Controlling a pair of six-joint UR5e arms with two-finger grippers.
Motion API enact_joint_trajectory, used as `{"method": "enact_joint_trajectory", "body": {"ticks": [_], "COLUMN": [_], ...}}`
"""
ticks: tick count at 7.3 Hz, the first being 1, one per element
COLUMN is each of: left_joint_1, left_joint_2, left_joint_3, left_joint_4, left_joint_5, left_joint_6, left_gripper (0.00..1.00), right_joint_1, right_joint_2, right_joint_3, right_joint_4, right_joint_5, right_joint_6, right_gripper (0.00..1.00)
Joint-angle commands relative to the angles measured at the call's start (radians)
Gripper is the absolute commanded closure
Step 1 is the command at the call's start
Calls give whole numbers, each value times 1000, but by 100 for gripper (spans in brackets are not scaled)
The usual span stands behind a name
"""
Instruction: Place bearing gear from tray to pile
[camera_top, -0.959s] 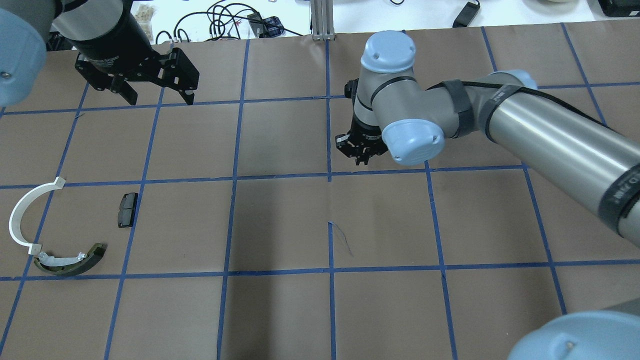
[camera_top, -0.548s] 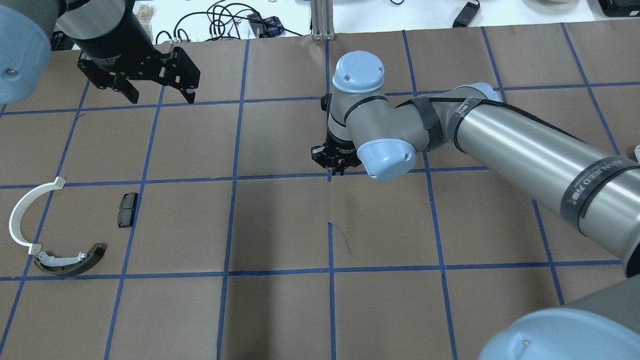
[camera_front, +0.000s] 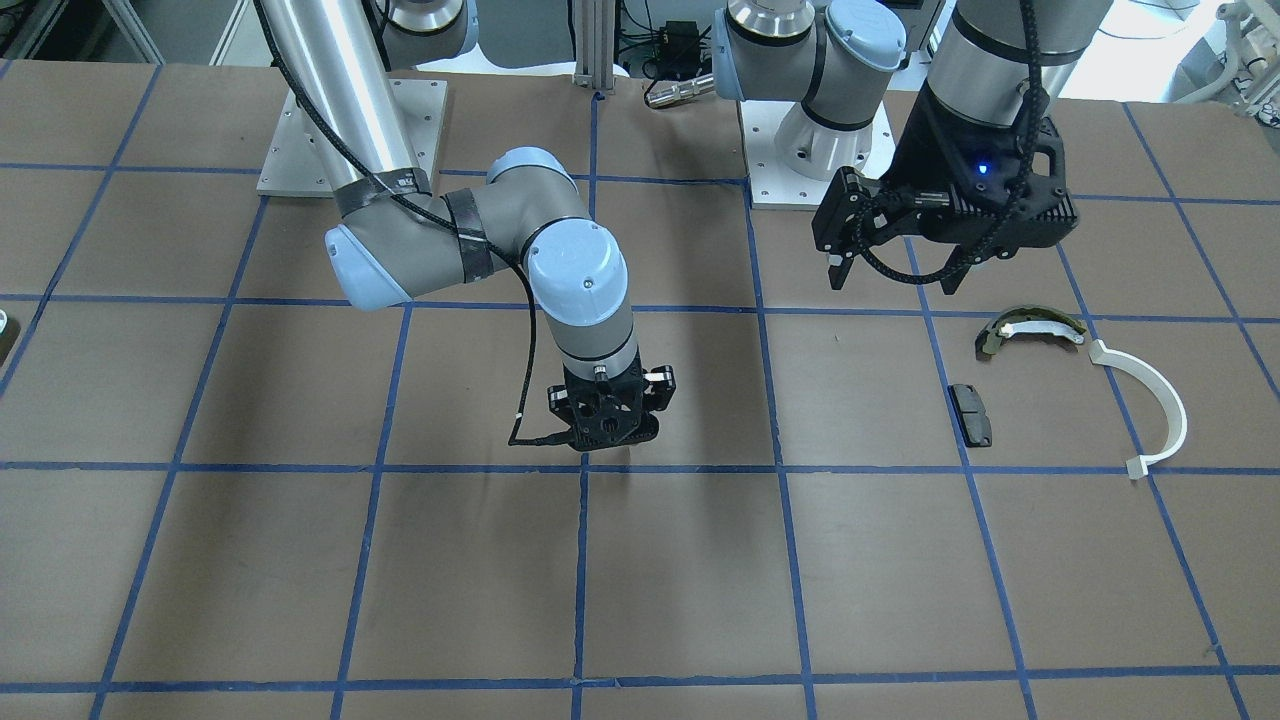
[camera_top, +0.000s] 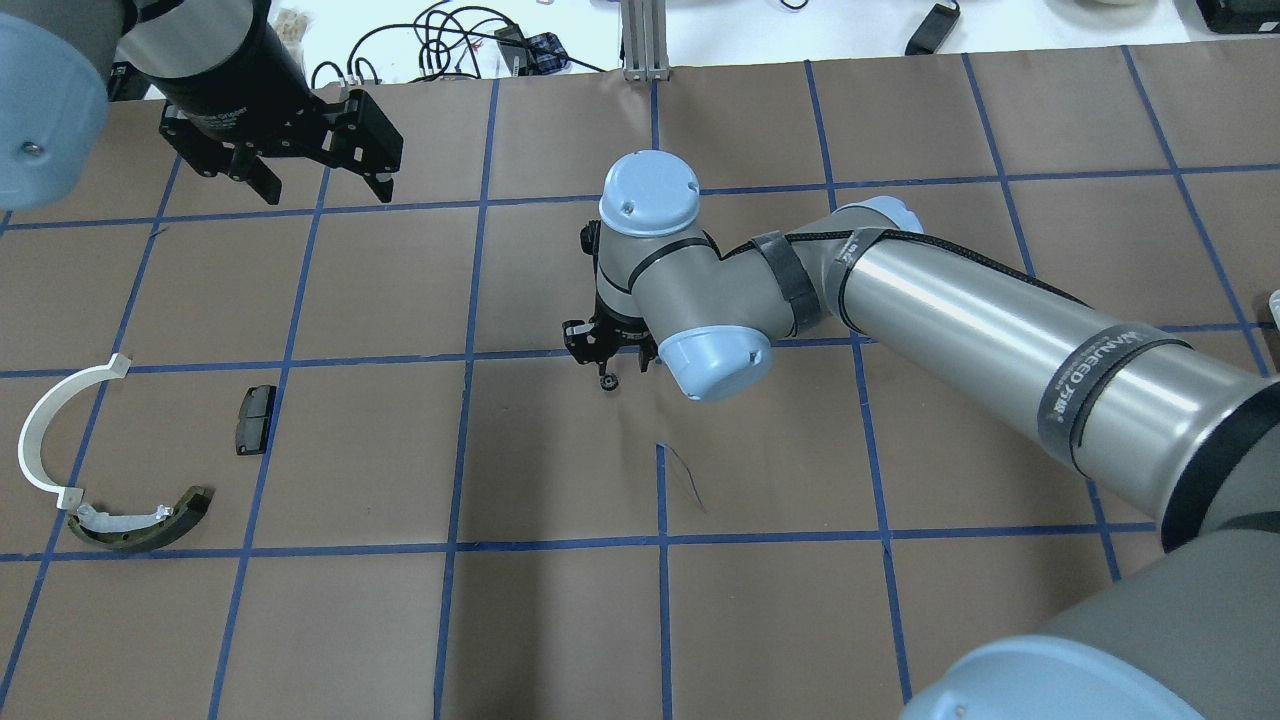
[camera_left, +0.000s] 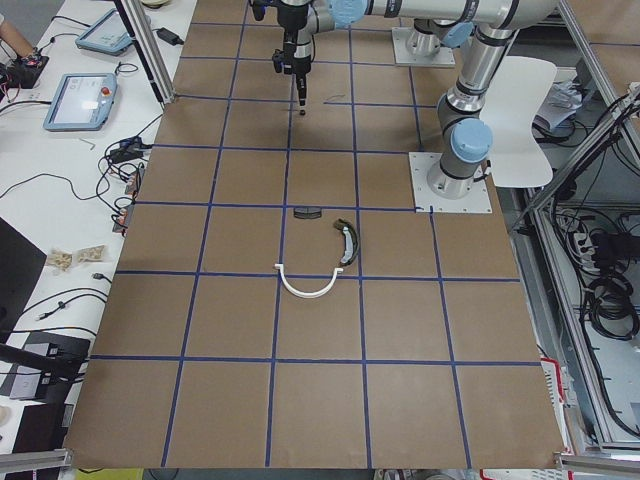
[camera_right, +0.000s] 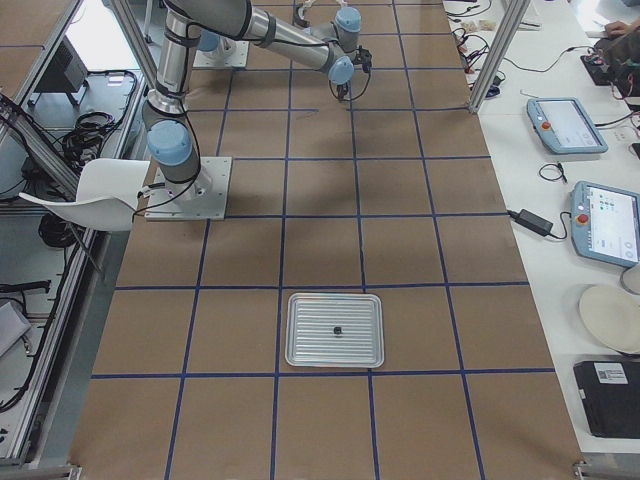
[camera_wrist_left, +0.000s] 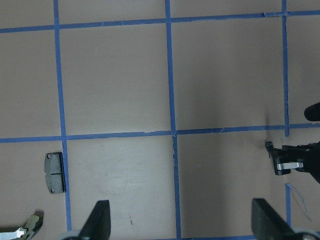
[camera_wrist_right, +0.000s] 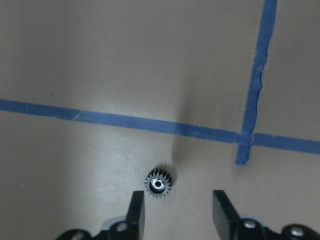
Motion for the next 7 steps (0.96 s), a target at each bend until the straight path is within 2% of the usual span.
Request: {"method": "enact_joint_trajectory", "body": {"ticks": [1,2,3,5,7], "left_joint_1": [-8,-31,-89,-157,-233], "left_joint_2": [-23,-41,-61,-134,-223], "left_joint_3": [-4,-21,-51,-140,-206], "left_joint_4": [4,8,30,184,308], "left_joint_5": [-6,-16,-36,-39,-32], "left_joint_6": [-16,-44,-90,-165,-232], "left_gripper": [0,0,0,0,0], "right_joint_1": [-34,-104,-215,-446,-674], "right_joint_2": [-12,-43,-96,-231,-272], "right_joint_3": [-17,-17,-14,-11,-11], "right_joint_4": [-4,20,95,288,337], "right_joint_5": [-16,-18,-16,-18,-19], "right_joint_6": [-8,-8,-11,-126,-254], "right_gripper": [0,0,0,0,0]}}
